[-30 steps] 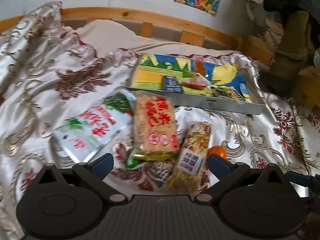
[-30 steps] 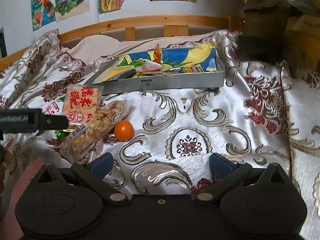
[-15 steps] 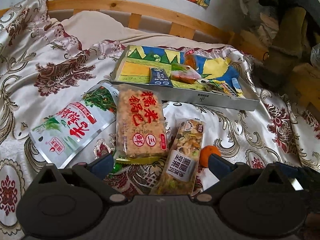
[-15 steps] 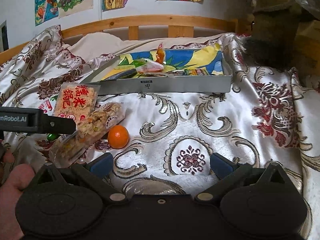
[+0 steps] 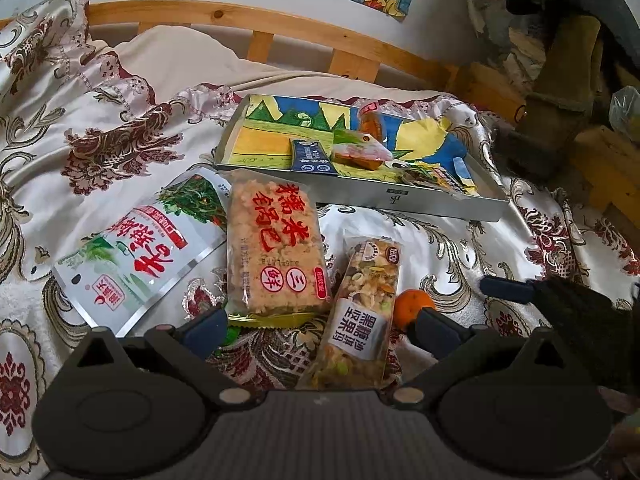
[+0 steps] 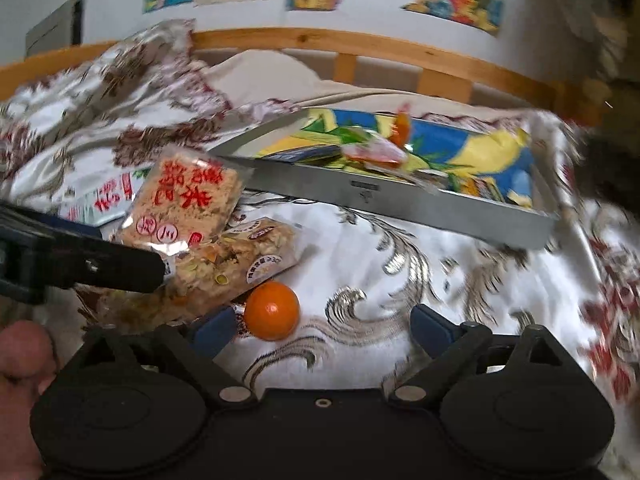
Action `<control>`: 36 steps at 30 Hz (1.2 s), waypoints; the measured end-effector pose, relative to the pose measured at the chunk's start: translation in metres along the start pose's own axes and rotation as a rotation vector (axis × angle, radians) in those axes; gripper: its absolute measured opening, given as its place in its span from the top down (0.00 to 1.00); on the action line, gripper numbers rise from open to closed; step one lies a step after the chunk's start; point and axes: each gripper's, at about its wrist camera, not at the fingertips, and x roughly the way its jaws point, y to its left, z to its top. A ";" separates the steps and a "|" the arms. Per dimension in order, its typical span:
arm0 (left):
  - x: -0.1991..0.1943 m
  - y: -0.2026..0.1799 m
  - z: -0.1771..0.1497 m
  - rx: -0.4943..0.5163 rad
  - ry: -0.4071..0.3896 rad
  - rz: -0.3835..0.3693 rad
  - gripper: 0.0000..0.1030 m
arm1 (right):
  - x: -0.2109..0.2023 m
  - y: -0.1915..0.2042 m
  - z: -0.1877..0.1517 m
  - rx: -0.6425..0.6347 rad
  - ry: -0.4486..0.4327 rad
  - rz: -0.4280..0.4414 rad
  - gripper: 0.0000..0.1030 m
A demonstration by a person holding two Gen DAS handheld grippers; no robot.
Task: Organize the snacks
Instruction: 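Close the right tool on the small orange, then close the left tool on the nut bar packet while the right tool lifts the orange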
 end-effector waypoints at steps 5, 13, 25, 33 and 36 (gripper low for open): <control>0.001 -0.001 0.000 0.005 0.000 0.002 0.04 | 0.010 0.005 -0.001 -0.019 0.015 0.041 0.26; 0.002 -0.003 -0.001 0.020 -0.011 0.002 0.09 | 0.008 0.012 -0.003 -0.036 -0.003 0.074 0.68; 0.016 -0.020 0.009 0.141 0.047 -0.076 0.35 | -0.007 -0.019 -0.006 0.151 0.012 0.032 0.68; 0.036 -0.029 0.018 0.230 0.127 -0.076 0.41 | -0.004 -0.014 -0.009 0.127 0.014 0.020 0.68; 0.039 -0.028 0.017 0.231 0.147 -0.084 0.53 | -0.002 -0.013 -0.009 0.126 0.015 0.018 0.68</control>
